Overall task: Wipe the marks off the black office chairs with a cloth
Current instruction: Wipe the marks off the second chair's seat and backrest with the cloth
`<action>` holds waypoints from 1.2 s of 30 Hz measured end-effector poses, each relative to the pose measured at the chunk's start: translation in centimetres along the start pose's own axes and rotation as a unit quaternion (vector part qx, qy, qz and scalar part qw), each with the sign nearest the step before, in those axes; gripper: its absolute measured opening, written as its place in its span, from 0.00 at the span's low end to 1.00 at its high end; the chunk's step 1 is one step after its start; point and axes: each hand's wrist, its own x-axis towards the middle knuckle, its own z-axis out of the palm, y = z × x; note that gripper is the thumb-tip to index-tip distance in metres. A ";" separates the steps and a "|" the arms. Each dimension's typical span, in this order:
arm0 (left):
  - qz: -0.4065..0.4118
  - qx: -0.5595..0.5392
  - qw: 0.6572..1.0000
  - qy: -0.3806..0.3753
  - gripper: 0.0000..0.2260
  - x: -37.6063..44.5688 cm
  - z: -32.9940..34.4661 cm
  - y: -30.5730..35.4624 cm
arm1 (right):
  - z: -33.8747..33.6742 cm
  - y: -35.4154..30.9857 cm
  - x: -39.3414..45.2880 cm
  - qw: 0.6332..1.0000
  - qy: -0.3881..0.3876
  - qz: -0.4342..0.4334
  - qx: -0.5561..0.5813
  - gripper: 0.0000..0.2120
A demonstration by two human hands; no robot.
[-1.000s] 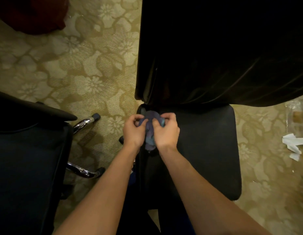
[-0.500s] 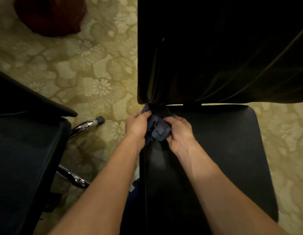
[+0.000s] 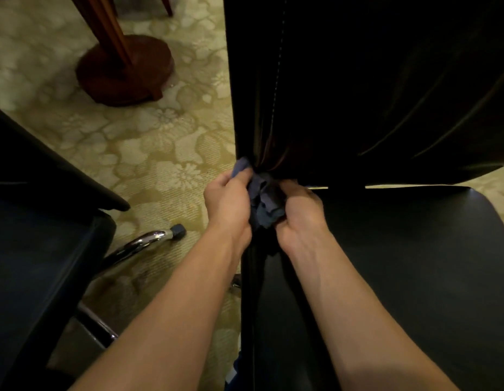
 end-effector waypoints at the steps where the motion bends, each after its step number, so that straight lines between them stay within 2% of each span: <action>1: 0.020 0.020 1.000 0.008 0.06 -0.6 0.1 0.2 | 0.1 -0.3 -0.6 1.000 0.003 -0.019 -0.002 0.13; 5: 0.087 0.067 0.994 -0.012 0.03 -4.1 0.4 1.3 | -0.4 -1.9 -3.9 0.994 0.002 -0.101 -0.029 0.11; 8: 0.132 0.043 0.990 -0.040 0.02 -6.0 0.9 2.0 | -0.6 -3.2 -5.5 0.989 -0.027 -0.147 0.001 0.09; 10: 0.141 0.049 0.988 -0.028 0.02 -6.1 1.2 1.8 | -0.6 -3.3 -5.3 0.987 -0.030 -0.154 -0.015 0.09; 15: 0.036 0.085 0.995 0.036 0.03 -4.1 1.8 0.3 | -0.7 -2.1 -3.1 0.994 0.030 -0.067 -0.082 0.10; 18: 0.025 0.084 0.995 0.046 0.02 -3.6 2.3 0.5 | -0.4 -2.8 -2.8 0.993 0.044 -0.057 -0.089 0.05; 21: 0.079 0.097 0.991 0.041 0.04 -4.5 2.3 1.4 | 0.4 -3.8 -3.8 0.994 0.037 -0.078 -0.061 0.03; 24: 0.147 0.098 0.984 0.022 0.05 -6.6 2.5 2.7 | 0.9 -4.7 -5.9 0.996 0.005 -0.083 -0.013 0.07; 27: 0.227 0.097 0.969 -0.016 0.04 -8.2 3.2 4.8 | 1.2 -6.4 -7.6 0.992 -0.026 -0.123 0.006 0.07; 29: 0.243 0.086 0.966 -0.032 0.02 -8.4 3.9 5.5 | 1.4 -7.4 -7.9 0.987 -0.036 -0.155 0.011 0.06; 32: 0.202 0.104 0.974 -0.009 0.03 -7.2 4.1 4.2 | 1.2 -6.4 -6.4 0.991 -0.008 -0.137 -0.003 0.05; 36: 0.011 0.100 0.993 0.067 0.06 -4.2 2.2 0.6 | -0.9 -1.6 -3.5 0.994 0.095 -0.045 -0.042 0.03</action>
